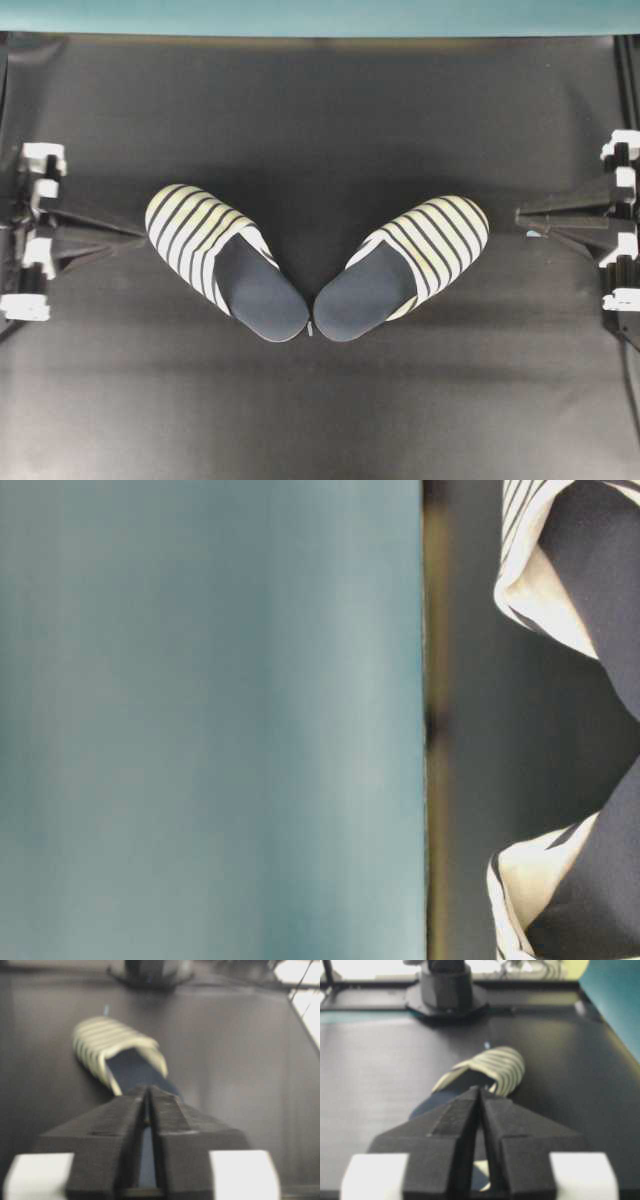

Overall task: Arrange the slippers with the left arm.
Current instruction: 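Move the left gripper toward the left striped slipper's heel, then lower the left gripper and pinch the left slipper's striped upper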

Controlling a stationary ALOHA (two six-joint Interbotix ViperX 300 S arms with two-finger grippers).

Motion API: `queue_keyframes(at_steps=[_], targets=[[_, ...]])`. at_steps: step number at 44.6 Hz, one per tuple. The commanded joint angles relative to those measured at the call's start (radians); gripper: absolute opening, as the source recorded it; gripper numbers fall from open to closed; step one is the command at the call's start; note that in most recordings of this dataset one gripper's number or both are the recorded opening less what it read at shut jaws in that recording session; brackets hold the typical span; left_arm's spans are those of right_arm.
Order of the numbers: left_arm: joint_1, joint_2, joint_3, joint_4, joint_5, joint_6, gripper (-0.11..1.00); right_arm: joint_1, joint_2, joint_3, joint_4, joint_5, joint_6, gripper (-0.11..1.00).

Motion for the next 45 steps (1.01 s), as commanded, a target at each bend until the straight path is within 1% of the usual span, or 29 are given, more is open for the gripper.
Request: queue_keyframes(at_steps=[1, 3, 13, 19, 22, 27, 30, 33, 38, 39, 40, 41, 44, 45], targets=[[0.018, 0.060, -0.063, 0.003, 0.034, -0.018, 0.02, -0.008, 0.006, -0.009, 0.002, 0.008, -0.008, 0.03], [0.025, 0.089, -0.083, 0.003, 0.054, -0.035, 0.01, -0.008, 0.005, -0.009, 0.002, 0.017, -0.008, 0.00], [0.101, 0.279, -0.210, 0.003, 0.252, -0.156, 0.01, -0.025, 0.003, -0.009, 0.002, 0.072, 0.003, 0.00], [0.118, 0.407, -0.308, 0.003, 0.376, -0.255, 0.01, -0.038, 0.003, -0.009, 0.002, 0.098, 0.011, 0.00], [0.120, 0.466, -0.360, 0.005, 0.451, -0.284, 0.01, -0.041, 0.005, -0.006, 0.002, 0.106, 0.011, 0.00], [0.120, 0.549, -0.436, 0.005, 0.583, -0.293, 0.02, -0.043, 0.005, -0.006, 0.002, 0.109, 0.011, 0.00], [0.120, 0.597, -0.474, 0.005, 0.650, -0.293, 0.06, -0.043, 0.005, -0.005, 0.002, 0.109, 0.011, 0.00], [0.120, 0.640, -0.506, 0.005, 0.696, -0.296, 0.15, -0.043, 0.005, -0.005, 0.002, 0.109, 0.011, 0.00], [0.126, 0.701, -0.540, 0.005, 0.723, -0.305, 0.44, -0.043, 0.005, -0.003, 0.000, 0.109, 0.011, 0.00], [0.126, 0.713, -0.546, 0.005, 0.723, -0.305, 0.46, -0.043, 0.005, -0.003, 0.002, 0.109, 0.011, 0.00], [0.129, 0.732, -0.554, 0.005, 0.724, -0.305, 0.58, -0.043, 0.005, -0.003, 0.002, 0.109, 0.011, 0.00], [0.130, 0.742, -0.557, 0.005, 0.726, -0.307, 0.64, -0.043, 0.005, -0.003, 0.002, 0.109, 0.011, 0.00], [0.133, 0.784, -0.571, 0.005, 0.739, -0.307, 0.82, -0.041, 0.005, -0.002, 0.002, 0.109, 0.011, 0.00], [0.135, 0.802, -0.577, 0.005, 0.752, -0.307, 0.84, -0.041, 0.005, -0.002, 0.002, 0.109, 0.011, 0.00]])
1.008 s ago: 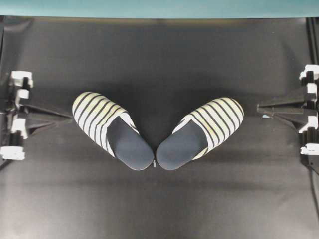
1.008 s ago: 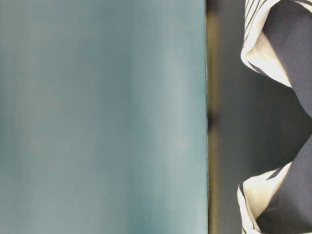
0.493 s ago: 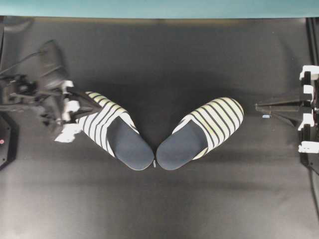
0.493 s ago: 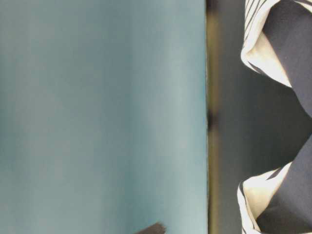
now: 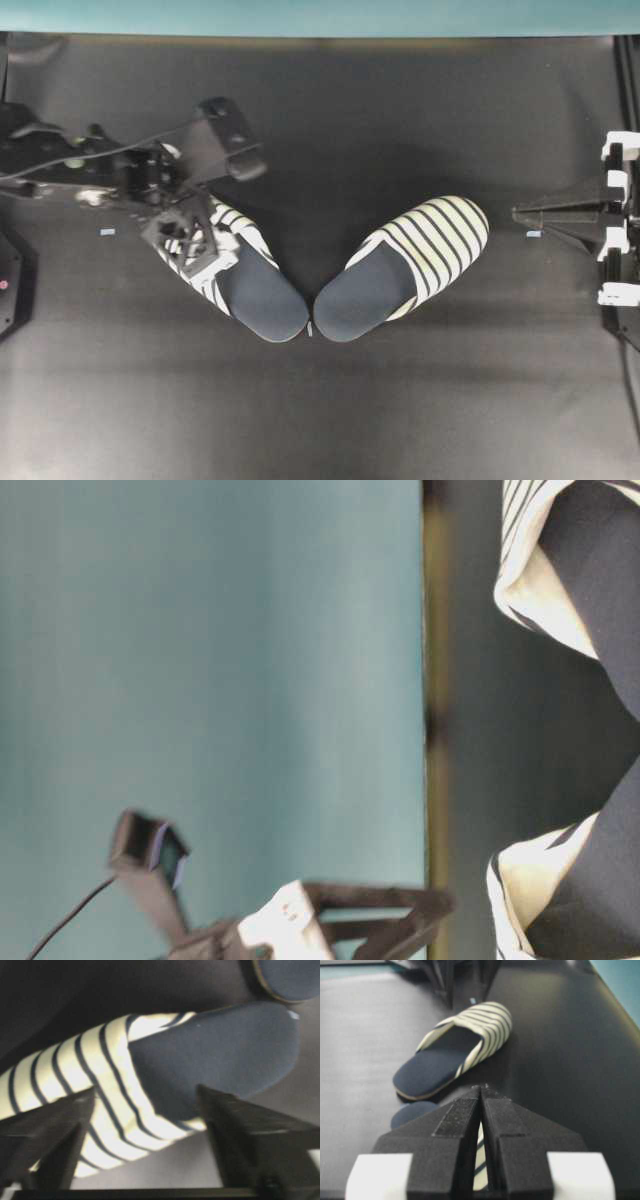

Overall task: Arrange the slippers with the left arm.
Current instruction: 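Lower the left gripper and pinch the left slipper's striped upper, then rotate the held left slipper to point straight forward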

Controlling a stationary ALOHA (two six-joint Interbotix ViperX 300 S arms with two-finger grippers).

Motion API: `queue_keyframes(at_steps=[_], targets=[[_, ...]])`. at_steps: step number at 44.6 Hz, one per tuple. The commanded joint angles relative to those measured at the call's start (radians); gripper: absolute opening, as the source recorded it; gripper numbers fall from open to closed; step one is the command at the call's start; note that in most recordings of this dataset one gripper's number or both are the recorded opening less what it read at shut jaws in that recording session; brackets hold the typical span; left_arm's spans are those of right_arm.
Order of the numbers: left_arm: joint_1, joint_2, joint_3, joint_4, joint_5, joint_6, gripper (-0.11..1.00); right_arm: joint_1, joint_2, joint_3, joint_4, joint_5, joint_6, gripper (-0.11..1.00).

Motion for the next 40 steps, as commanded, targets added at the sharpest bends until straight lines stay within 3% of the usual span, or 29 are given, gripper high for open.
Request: queue_keyframes(at_steps=[1, 6, 18, 28, 33, 40], targets=[[0.008, 0.049, -0.034, 0.003, 0.026, -0.002, 0.86, -0.002, 0.006, -0.005, 0.002, -0.005, 0.006, 0.00], [0.018, 0.091, -0.051, 0.003, 0.067, -0.008, 0.83, -0.002, 0.005, -0.003, 0.002, -0.005, 0.006, 0.00], [0.060, 0.110, -0.031, 0.005, 0.084, -0.097, 0.81, -0.002, 0.005, 0.003, 0.002, -0.005, 0.006, 0.00], [0.063, 0.115, -0.025, 0.005, 0.084, -0.106, 0.75, -0.002, 0.005, 0.006, 0.002, -0.011, 0.006, 0.00], [0.063, 0.115, -0.028, 0.005, 0.098, -0.091, 0.59, 0.000, 0.005, 0.008, 0.002, -0.011, 0.006, 0.00], [0.063, 0.110, -0.044, 0.005, 0.120, -0.021, 0.19, -0.002, 0.005, 0.008, 0.002, -0.012, 0.006, 0.00]])
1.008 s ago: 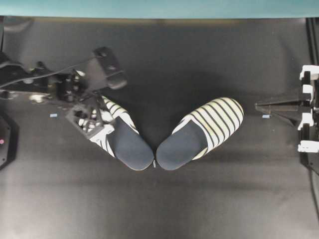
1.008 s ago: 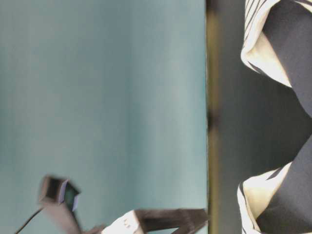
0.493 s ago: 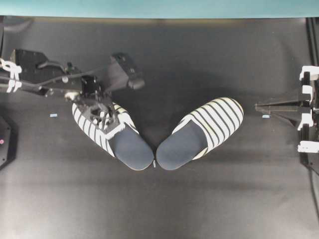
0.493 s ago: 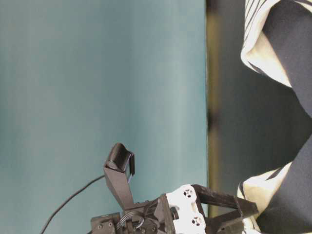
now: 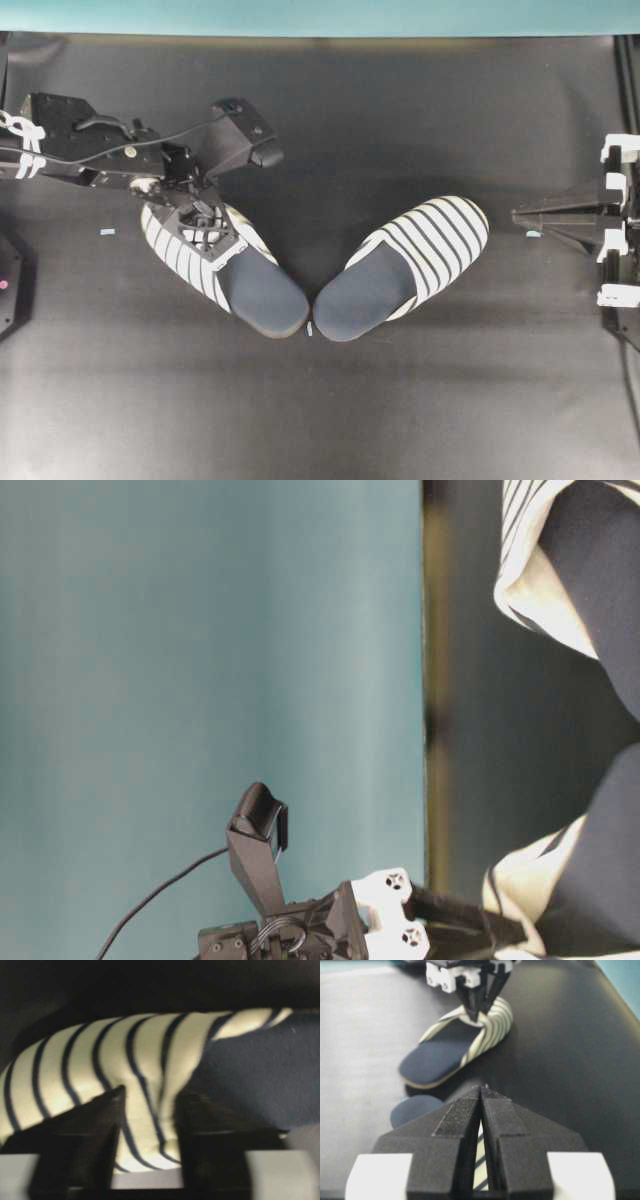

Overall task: Arrange the slippers with the left arm.
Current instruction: 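Rotate the held left slipper to point straight forward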

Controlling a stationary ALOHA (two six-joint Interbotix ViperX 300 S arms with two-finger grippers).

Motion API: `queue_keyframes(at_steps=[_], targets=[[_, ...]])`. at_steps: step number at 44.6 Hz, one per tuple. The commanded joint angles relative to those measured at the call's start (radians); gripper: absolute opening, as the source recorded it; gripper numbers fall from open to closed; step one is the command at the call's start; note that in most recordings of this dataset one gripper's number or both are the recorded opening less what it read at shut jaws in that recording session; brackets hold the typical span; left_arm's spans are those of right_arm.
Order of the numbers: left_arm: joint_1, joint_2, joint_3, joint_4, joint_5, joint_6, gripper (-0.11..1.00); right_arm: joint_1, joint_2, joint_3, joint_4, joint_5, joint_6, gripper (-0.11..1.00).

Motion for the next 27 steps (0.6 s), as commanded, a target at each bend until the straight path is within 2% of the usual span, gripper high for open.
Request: queue_keyframes(at_steps=[1, 5, 15, 18, 27], targets=[[0.000, -0.009, -0.023, 0.003, 0.005, 0.049, 0.15, 0.000, 0.006, -0.006, 0.002, -0.011, 0.006, 0.00], [0.000, -0.018, -0.040, 0.006, 0.008, 0.114, 0.02, 0.000, 0.005, -0.005, 0.002, -0.011, 0.006, 0.00], [0.000, -0.064, -0.114, 0.009, 0.008, 0.370, 0.02, 0.000, 0.005, -0.002, 0.002, -0.012, 0.008, 0.00], [0.000, -0.066, -0.138, 0.009, 0.006, 0.425, 0.02, 0.000, 0.005, 0.002, 0.005, -0.012, 0.008, 0.00], [-0.003, -0.031, -0.192, 0.009, -0.028, 0.514, 0.02, -0.002, 0.005, 0.003, 0.009, -0.012, 0.008, 0.00]])
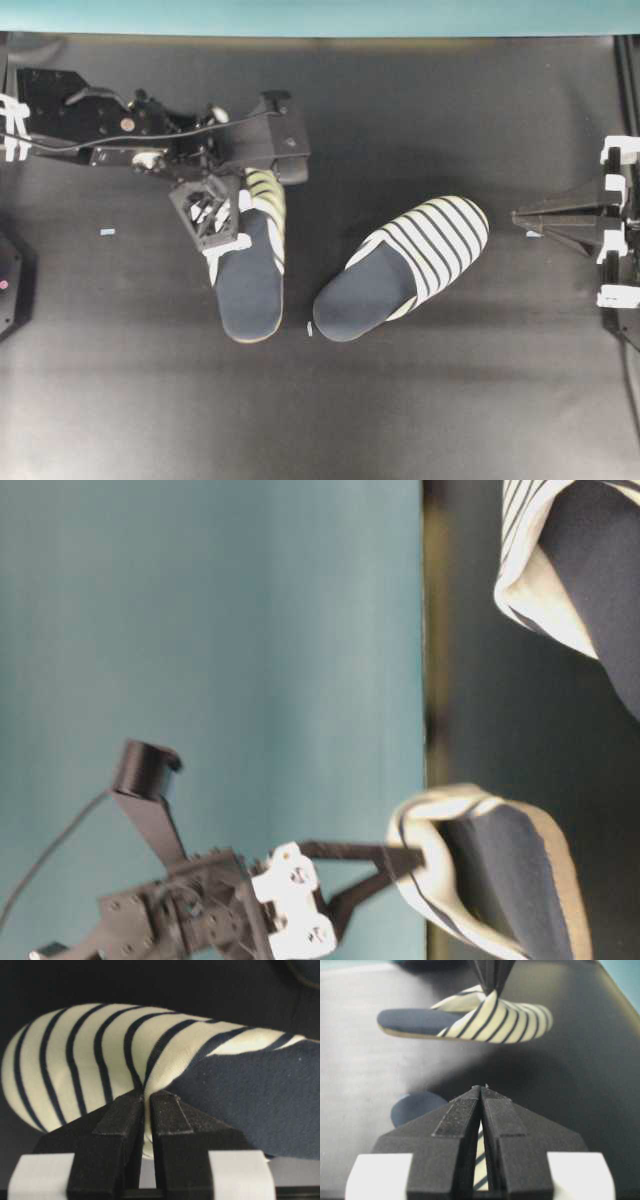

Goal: Arrange the slippers with the left arm.

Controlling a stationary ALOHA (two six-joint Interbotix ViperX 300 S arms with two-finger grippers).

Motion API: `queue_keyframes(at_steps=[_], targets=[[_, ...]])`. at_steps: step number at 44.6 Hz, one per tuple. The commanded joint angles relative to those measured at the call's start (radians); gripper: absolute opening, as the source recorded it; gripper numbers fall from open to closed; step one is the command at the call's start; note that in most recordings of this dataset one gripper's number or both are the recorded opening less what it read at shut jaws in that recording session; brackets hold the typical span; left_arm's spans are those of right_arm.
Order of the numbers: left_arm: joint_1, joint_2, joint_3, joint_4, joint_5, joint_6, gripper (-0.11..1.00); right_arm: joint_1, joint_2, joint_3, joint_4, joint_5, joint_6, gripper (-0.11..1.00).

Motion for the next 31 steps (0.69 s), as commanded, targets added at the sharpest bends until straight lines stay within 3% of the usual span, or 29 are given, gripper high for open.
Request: queue_keyframes(at_steps=[1, 7, 31], targets=[[-0.005, 0.009, -0.040, 0.003, -0.031, 0.034, 0.02, -0.002, 0.006, -0.005, 0.005, -0.011, 0.008, 0.00], [-0.009, 0.043, -0.049, 0.003, -0.049, 0.075, 0.02, 0.000, 0.006, -0.003, 0.005, -0.018, 0.008, 0.00], [-0.037, 0.143, -0.035, 0.003, -0.147, 0.078, 0.02, 0.000, 0.005, 0.012, 0.005, -0.035, 0.008, 0.00]])
